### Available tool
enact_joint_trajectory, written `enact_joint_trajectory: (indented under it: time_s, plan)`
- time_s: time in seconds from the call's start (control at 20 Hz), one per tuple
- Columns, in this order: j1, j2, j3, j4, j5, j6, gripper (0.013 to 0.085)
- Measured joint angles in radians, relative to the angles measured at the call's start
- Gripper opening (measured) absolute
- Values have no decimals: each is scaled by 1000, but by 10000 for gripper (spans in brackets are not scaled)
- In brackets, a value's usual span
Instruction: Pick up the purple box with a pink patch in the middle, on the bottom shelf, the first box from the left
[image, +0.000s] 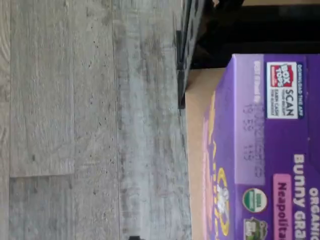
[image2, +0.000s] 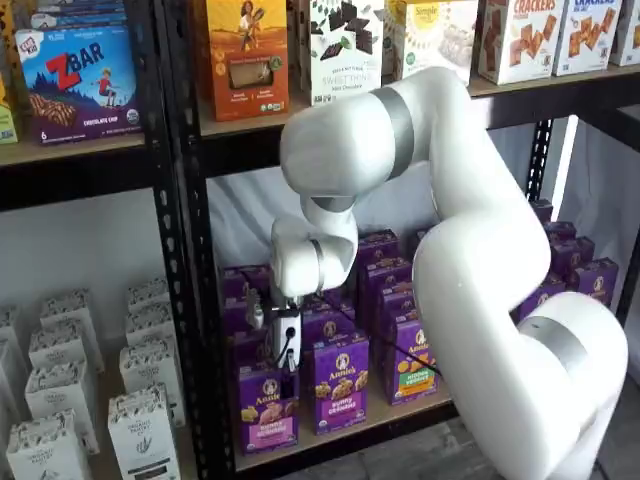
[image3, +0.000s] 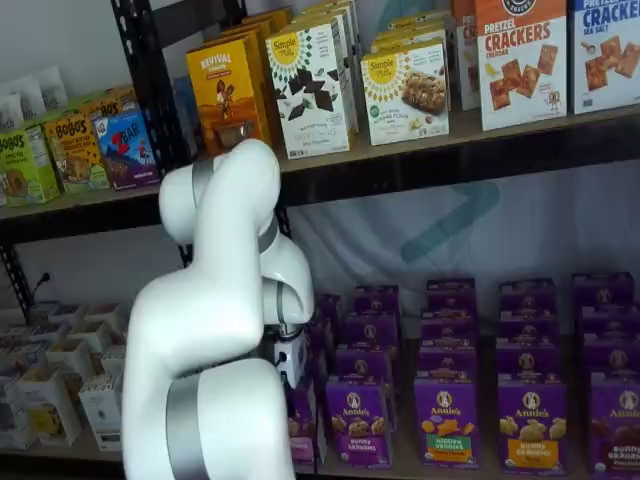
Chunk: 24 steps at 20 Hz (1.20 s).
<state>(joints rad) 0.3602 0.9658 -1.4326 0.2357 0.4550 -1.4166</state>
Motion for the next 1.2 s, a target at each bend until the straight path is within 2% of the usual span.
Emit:
enact_joint_trajectory:
  time_s: [0.3, 0.7, 0.8, 0.85, 0.9, 1.05, 1.1, 1.2]
  plan:
    - [15, 29, -9, -7, -20, 19, 850]
    - [26, 45, 1, 26, -72, -3, 850]
    - [27, 47, 1, 30, -74, -7, 770]
    - [27, 47, 2, 30, -78, -7, 770]
    - [27, 48, 4, 31, -83, -8, 730]
    - [27, 47, 12, 45, -103, -22, 690]
    - [28, 46, 17, 56, -116, -31, 650]
    - [29, 46, 22, 67, -132, -41, 650]
